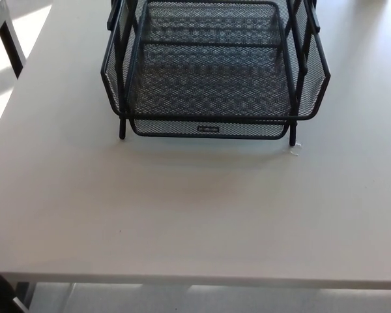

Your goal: The robot uses its right hand to grab the drawer kept on the middle of the desk and pull it out towards the robot

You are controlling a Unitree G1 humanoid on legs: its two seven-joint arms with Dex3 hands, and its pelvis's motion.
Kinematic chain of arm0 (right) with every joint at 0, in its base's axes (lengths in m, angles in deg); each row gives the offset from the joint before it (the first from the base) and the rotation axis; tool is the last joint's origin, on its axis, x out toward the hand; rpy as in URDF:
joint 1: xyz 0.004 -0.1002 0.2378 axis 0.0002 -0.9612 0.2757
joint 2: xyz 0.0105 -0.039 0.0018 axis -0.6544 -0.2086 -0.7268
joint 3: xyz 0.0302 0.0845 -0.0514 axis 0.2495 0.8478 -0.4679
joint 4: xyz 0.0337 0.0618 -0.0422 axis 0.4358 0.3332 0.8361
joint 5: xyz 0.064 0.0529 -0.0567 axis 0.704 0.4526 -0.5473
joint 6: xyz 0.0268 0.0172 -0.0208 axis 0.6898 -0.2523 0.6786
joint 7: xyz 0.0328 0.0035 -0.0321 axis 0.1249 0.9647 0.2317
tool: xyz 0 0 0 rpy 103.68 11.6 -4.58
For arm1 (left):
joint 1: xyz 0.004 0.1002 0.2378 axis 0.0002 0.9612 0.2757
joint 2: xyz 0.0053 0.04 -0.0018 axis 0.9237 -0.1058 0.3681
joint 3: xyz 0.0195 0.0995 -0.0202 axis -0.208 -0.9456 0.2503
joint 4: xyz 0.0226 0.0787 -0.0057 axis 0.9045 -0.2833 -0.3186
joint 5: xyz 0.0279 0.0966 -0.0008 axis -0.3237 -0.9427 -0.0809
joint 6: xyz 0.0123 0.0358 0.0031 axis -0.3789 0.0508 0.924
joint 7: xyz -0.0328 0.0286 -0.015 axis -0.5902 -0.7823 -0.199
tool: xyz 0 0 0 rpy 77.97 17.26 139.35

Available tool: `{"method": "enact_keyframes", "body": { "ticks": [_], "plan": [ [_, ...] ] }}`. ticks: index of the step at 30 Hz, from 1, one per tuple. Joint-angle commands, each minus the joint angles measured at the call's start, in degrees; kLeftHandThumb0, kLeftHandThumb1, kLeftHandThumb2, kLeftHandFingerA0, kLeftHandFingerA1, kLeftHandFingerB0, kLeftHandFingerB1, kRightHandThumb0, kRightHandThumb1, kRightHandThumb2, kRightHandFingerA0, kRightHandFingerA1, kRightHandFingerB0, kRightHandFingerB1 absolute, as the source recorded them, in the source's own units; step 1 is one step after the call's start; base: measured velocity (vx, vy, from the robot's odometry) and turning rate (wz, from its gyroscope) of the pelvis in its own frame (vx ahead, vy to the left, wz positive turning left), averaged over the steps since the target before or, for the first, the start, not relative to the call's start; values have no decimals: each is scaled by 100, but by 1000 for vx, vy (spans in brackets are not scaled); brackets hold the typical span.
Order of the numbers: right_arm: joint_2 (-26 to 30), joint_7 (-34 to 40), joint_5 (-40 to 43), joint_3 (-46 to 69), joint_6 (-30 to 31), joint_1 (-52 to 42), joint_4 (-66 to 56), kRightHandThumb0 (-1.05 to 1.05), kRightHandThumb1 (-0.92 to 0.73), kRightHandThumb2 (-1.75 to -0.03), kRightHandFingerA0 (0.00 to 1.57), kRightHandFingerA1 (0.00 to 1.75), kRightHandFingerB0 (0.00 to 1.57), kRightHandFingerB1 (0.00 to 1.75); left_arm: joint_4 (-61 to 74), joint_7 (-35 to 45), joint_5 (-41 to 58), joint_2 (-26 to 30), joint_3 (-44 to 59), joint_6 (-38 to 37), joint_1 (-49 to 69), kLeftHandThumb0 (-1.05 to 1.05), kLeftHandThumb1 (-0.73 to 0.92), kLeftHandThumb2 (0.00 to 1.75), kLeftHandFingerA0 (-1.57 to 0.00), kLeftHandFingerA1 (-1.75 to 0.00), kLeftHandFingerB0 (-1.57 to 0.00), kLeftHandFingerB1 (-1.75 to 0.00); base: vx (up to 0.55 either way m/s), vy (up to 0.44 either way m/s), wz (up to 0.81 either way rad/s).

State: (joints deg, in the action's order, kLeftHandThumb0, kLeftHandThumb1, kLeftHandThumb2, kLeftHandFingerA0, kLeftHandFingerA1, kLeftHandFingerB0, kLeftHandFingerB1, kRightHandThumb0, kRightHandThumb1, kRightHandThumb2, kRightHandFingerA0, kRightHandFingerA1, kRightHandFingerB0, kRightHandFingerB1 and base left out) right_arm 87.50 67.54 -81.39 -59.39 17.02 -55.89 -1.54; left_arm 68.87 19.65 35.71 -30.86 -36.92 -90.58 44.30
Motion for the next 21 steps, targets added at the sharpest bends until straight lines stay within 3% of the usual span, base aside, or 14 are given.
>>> {"method": "enact_keyframes", "body": {
  "ticks": [1, 2, 3, 7, 21],
  "plan": [
    [-157, -47, 494, -426, -195, 296, 616, -84, -51, -89, 8, 58, 16, 42, 3, 30, -136, 77, 23, -12, 30, -33, 54, 56, -79, -88, -79, -59, 0, 0, 0],
    [-138, -21, 538, -480, -211, 318, 668, -84, -51, -89, 8, 58, 16, 42, 3, 31, -138, 76, 23, -12, 30, -33, 54, 56, -79, -88, -79, -59, 0, 0, 0],
    [-133, -36, 589, -540, -276, 299, 660, -85, -64, -61, 9, 58, 23, 31, -28, 47, -93, 75, 25, -72, 21, -34, 55, 56, -79, -89, -79, -60, 0, 0, 0],
    [-103, -609, 893, -689, -270, 225, 290, -86, -64, -60, 12, 50, 23, 31, -135, 6, -51, 56, 42, -199, -38, -32, 54, 56, -81, -90, -80, -60, 0, 0, 0],
    [166, -410, 996, -1346, -416, 425, 547, -87, -66, -61, 20, 58, 24, 32, -64, -2, -76, -7, 71, -31, 5, -32, 54, 56, -81, -89, -80, -59, 0, 0, 0]
  ]
}}
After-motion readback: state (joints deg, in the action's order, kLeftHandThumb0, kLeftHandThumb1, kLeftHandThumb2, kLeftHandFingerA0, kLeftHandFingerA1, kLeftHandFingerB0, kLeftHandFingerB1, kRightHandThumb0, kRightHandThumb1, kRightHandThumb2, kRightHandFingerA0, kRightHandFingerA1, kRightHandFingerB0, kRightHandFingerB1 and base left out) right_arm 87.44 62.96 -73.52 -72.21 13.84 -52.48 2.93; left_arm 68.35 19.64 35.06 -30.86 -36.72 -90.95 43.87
